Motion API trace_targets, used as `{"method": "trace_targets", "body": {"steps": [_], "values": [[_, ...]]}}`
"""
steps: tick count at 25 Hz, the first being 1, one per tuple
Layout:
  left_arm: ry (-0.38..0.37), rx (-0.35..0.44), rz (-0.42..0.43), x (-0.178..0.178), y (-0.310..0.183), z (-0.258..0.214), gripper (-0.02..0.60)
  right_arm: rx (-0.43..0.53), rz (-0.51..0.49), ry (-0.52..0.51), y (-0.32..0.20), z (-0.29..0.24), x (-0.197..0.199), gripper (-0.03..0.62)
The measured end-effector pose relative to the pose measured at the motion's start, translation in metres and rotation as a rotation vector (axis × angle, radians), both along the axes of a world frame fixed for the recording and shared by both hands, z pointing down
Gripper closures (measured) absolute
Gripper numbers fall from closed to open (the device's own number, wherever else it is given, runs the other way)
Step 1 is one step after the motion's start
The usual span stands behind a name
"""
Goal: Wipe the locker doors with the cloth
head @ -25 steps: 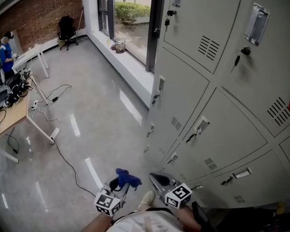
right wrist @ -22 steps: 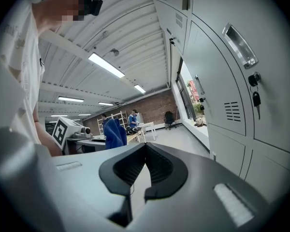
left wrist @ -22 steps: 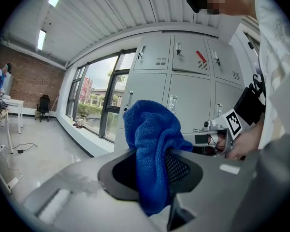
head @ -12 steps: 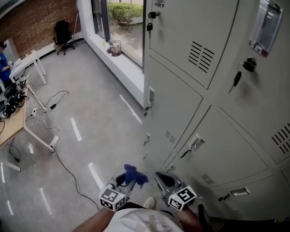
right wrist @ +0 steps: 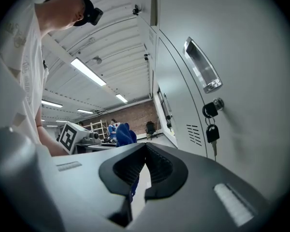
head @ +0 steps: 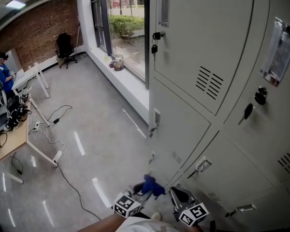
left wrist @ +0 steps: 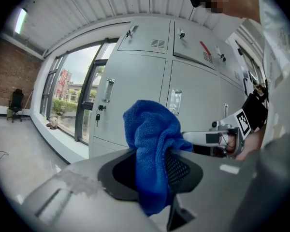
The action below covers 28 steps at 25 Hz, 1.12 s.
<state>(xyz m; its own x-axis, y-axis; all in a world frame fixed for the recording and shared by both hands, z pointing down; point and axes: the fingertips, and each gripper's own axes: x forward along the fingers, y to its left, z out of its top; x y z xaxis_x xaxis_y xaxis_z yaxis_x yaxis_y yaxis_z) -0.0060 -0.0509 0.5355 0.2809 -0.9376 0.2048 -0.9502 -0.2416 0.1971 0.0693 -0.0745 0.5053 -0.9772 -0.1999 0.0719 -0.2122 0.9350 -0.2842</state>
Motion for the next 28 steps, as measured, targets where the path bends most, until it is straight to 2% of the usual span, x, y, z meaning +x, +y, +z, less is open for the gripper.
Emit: {"method": "trace_targets", "body": {"steps": [9,16,20,24,28], "values": [[0.008,0.073,0.151,-0.041,-0.034,-0.023,0.454,0.060,0.164,0.002,-0.028,-0.019,-0.032,0.586],[-0.016,0.097,0.198,-0.091,-0.050,-0.038,0.454,0.096,0.249,-0.019,-0.050,-0.036,-0.069,0.586],[-0.015,0.108,0.261,-0.098,-0.060,-0.046,0.454,0.105,0.295,-0.015,-0.053,-0.045,-0.078,0.586],[-0.051,0.169,0.284,-0.108,-0.069,-0.060,0.454,0.120,0.342,-0.009,-0.058,-0.053,-0.083,0.586],[-0.052,0.197,0.317,-0.117,-0.073,-0.074,0.454,0.129,0.367,-0.002,-0.060,-0.059,-0.094,0.586]]}}
